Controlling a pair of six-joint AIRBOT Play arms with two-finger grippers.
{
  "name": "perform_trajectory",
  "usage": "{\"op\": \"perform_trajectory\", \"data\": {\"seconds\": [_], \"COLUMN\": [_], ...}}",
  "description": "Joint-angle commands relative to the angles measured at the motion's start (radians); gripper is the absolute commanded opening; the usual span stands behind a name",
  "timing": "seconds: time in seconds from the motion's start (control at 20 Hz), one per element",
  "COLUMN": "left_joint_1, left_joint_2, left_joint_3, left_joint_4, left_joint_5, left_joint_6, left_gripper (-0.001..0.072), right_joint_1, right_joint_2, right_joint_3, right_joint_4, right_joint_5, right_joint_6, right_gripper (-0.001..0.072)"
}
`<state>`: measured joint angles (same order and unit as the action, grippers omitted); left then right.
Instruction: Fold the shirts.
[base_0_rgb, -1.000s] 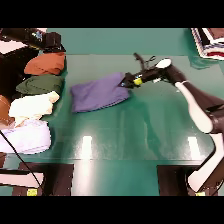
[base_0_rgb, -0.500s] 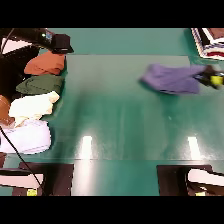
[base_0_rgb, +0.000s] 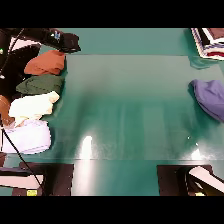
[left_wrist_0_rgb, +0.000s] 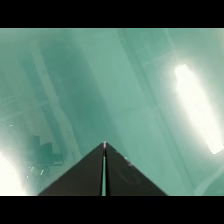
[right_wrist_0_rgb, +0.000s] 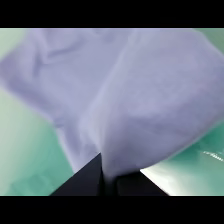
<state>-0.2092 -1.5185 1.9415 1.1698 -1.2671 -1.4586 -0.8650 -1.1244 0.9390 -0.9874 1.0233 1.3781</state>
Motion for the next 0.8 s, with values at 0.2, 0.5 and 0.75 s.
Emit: {"op": "perform_trajectory", "data": {"seconds": [0.2,0.5,0.75], "left_joint_1": [-0.003,-0.003,-0.003], "left_joint_2": [0.0,0.0,0.0], "left_joint_3": [0.0,0.0,0.0], "left_joint_4": [0.004,0.003,0.001], "left_joint_5": [-0.059,-0.016,0.003], "left_joint_6": [0.028,0.027,0.026], "left_gripper": [0.0028,0.0028,0.0028], "right_joint_1": [-0.074,0.157,0.607], "right_joint_2": [0.023,0.023,0.023], "right_joint_3": [0.159,0.35,0.35], "right_joint_4": [-0.268,0.006,0.042], "right_joint_5": [0.142,0.25,0.232], "right_joint_6": [0.01,0.01,0.008], "right_gripper": [0.0633,0.0626,0.0384]}}
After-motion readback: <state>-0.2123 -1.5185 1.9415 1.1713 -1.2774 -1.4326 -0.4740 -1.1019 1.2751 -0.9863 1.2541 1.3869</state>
